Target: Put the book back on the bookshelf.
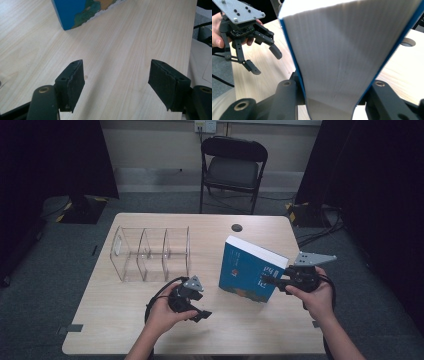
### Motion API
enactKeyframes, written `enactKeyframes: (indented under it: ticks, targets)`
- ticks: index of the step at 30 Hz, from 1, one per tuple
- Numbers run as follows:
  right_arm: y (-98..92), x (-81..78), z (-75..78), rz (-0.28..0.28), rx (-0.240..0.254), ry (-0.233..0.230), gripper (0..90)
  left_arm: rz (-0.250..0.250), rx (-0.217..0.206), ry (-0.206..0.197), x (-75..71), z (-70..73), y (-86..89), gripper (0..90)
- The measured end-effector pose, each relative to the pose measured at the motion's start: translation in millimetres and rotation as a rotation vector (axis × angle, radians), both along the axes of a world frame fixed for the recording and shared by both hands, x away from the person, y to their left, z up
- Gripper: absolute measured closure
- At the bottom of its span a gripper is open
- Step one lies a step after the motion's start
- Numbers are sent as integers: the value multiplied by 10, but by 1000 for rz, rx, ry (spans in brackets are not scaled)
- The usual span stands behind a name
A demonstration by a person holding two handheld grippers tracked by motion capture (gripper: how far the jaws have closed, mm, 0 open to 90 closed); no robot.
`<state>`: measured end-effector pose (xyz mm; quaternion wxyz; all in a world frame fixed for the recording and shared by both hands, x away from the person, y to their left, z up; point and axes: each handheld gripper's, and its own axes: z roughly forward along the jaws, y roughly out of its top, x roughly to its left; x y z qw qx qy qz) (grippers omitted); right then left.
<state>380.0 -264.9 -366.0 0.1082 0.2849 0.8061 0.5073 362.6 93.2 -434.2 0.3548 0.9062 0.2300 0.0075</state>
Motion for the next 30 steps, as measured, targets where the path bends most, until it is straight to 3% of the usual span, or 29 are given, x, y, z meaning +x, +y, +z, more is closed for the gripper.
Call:
enactKeyframes:
  ticks: [2,8,11,12,17,19,30]
  targets:
    - [5,9,12,1,-8,9,595,5,-4,5,-14,-40,21,291]
    - [18,9,14,1,-25,-30,578,17,8,14,-31,-168,62,289]
    - [30,14,9,-5,4,-47,565,27,12,15,-34,-215,72,288]
    - [53,28,28,-4,38,-45,559,23,35,8,-32,-252,82,288]
    - [112,38,71,-19,27,-54,566,15,64,-8,-30,-318,97,286]
    - [111,33,69,-17,29,-49,588,36,40,-2,-45,-342,100,286]
    - [168,-26,104,19,9,-51,616,61,27,-18,-60,-376,147,288]
